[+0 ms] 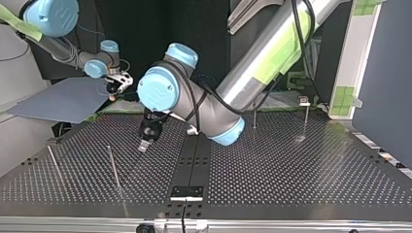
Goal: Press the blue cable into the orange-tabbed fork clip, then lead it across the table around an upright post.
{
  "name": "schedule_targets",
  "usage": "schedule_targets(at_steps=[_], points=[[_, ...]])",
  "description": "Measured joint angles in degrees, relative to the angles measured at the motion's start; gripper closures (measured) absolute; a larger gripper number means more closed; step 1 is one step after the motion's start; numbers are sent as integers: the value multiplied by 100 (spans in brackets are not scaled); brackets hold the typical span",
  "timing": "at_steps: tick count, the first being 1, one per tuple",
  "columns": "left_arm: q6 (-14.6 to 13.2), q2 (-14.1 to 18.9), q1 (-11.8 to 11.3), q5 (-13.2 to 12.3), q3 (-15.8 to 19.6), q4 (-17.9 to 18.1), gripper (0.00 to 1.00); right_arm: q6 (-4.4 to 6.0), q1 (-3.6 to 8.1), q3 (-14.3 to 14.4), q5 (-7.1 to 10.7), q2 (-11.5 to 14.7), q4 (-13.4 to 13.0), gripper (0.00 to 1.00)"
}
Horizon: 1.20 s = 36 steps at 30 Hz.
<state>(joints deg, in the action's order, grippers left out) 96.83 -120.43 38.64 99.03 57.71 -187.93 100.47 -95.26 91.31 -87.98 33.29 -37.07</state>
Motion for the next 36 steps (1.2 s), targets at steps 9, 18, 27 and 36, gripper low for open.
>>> schedule_targets(at_steps=[9, 18, 27, 36], points=[[-30, 6, 186, 105, 1, -293, 0, 156, -45, 3, 249, 389, 327, 100], [-32, 133, 395, 357, 109, -353, 0, 564, -97, 82, 216, 803, 740, 100], [45, 515, 488, 330, 490, -121, 0, 966, -178, 245, 268, 1205, 1143, 100], [98, 704, 631, 356, 649, -174, 0, 1176, -193, 251, 289, 1602, 1310, 100]])
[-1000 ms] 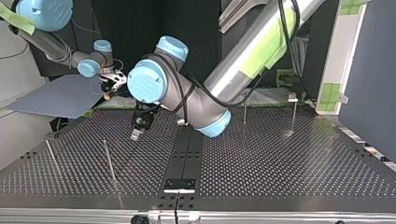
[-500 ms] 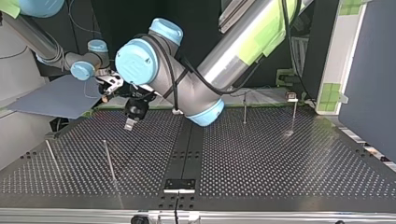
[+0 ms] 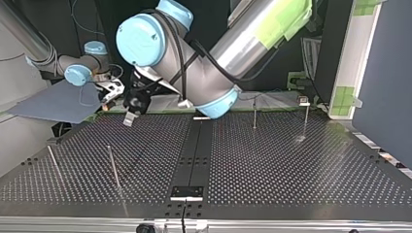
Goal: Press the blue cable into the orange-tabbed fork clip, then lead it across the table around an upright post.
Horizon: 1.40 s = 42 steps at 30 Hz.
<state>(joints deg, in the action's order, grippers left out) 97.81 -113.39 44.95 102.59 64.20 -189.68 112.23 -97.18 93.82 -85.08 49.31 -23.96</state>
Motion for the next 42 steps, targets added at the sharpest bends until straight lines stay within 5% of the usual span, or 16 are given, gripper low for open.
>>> schedule_targets(at_steps=[16, 23, 31, 42], points=[[88, -1, 52, -3, 3, 43, 0, 75, 10, -239, 282, 753, 223, 100], [306, -1, 48, 43, 3, 83, 0, 100, -3, -274, 371, 1072, 342, 100], [632, -1, 50, 273, 3, 87, 0, 290, -21, -236, 567, 1470, 425, 100], [1219, -3, 59, 456, 3, 83, 0, 331, -19, -150, 661, 2111, 428, 100]])
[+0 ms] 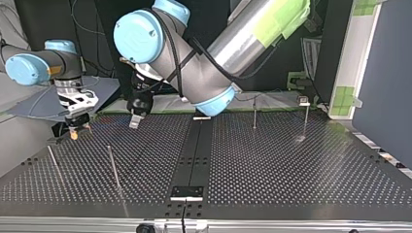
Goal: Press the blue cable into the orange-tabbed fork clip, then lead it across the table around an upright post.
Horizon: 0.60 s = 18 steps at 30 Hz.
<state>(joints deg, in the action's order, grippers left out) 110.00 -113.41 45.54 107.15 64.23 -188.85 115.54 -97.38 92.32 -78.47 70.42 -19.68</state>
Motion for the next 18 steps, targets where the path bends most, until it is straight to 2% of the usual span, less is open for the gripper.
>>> schedule_targets(at_steps=[12, 18], points=[[138, -1, 1, 3, 0, -4, 0, 49, -4, 1, 51, 623, 3, 100], [333, -7, 1, -69, 0, 22, 0, 60, -5, 2, 253, 945, -17, 100]])
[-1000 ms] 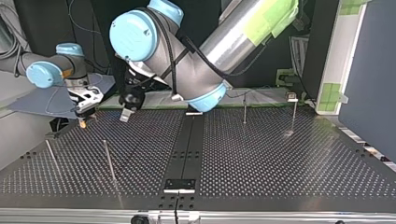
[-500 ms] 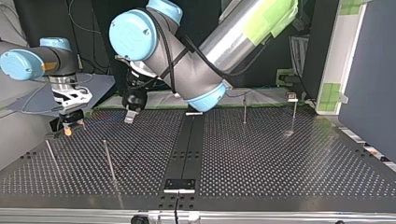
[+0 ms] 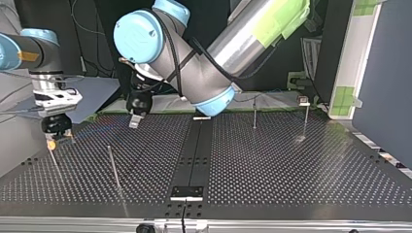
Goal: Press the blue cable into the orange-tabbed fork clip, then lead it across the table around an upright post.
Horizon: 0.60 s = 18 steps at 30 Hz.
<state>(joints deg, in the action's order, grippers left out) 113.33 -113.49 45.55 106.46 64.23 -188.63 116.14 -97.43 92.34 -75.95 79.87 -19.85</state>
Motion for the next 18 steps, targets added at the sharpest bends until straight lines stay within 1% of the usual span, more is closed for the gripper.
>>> schedule_targets(at_steps=[6, 9, 13, 16, 18], points=[[285, -6, -14, -251, 0, 84, 0, 6, -21, 0, 159, 311, -15, 100], [425, -12, -28, -390, 0, 112, 0, 7, -35, 0, 273, 477, -28, 100], [647, -16, -36, -611, 0, 120, 0, 14, -50, 0, 480, 722, -55, 100], [833, -21, -67, -796, 0, 167, 0, 20, -65, 0, 546, 851, -61, 100], [961, -25, -99, -925, 0, 248, 0, 22, -78, 0, 561, 884, -62, 100]])
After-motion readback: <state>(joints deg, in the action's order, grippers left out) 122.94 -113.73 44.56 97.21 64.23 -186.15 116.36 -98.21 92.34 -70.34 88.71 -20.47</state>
